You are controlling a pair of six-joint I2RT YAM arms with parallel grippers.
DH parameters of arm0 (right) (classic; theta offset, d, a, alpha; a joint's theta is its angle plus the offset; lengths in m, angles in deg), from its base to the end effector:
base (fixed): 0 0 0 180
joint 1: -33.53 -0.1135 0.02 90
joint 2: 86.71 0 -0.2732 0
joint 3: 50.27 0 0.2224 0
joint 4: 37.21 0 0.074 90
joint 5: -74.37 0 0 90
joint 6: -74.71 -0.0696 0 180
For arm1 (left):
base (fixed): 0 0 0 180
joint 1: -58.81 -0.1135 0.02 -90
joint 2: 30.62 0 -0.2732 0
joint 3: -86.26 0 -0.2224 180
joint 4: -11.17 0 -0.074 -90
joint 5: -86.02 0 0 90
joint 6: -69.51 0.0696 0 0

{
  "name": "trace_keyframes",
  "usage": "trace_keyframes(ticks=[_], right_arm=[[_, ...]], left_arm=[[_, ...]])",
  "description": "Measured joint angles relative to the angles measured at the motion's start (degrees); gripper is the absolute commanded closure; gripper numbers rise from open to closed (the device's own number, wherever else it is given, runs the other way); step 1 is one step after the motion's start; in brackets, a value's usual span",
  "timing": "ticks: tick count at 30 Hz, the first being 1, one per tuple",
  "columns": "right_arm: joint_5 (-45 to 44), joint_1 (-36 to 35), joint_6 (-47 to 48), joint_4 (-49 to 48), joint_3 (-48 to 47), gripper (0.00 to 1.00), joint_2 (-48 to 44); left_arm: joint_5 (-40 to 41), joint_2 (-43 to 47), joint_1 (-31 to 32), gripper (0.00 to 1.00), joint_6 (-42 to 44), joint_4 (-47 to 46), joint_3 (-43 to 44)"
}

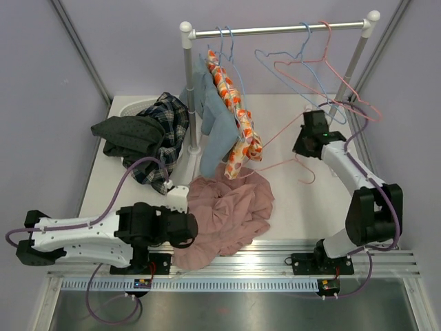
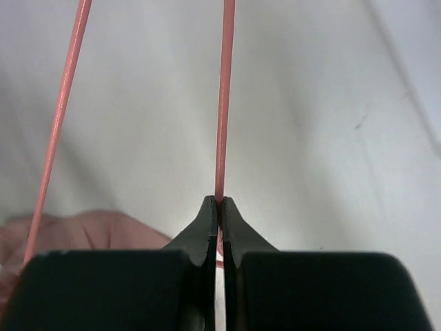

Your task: Remove the skirt from the hanger

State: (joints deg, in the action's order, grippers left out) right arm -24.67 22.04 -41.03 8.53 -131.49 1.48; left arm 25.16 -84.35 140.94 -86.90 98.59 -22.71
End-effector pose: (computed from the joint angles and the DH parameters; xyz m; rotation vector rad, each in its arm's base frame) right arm 0.3144 0.0527 0.2460 0.3726 2.4482 0.0812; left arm 0.0495 -0.1108 0.2731 0.2338 2.5431 -0.2506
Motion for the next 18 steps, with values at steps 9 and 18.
trace_keyframes(ticks=[9, 18], right_arm=[[2.5, 8.2, -0.3, 4.0, -3.6, 1.00, -8.9], [7.3, 8.2, -3.0, 9.2, 5.0, 1.00, -25.9]], left_arm=[[0.3, -1.1, 7.6, 1.00, -15.6, 5.2, -7.2], [13.4, -2.2, 2.2, 1.00, -11.3, 5.8, 17.1]])
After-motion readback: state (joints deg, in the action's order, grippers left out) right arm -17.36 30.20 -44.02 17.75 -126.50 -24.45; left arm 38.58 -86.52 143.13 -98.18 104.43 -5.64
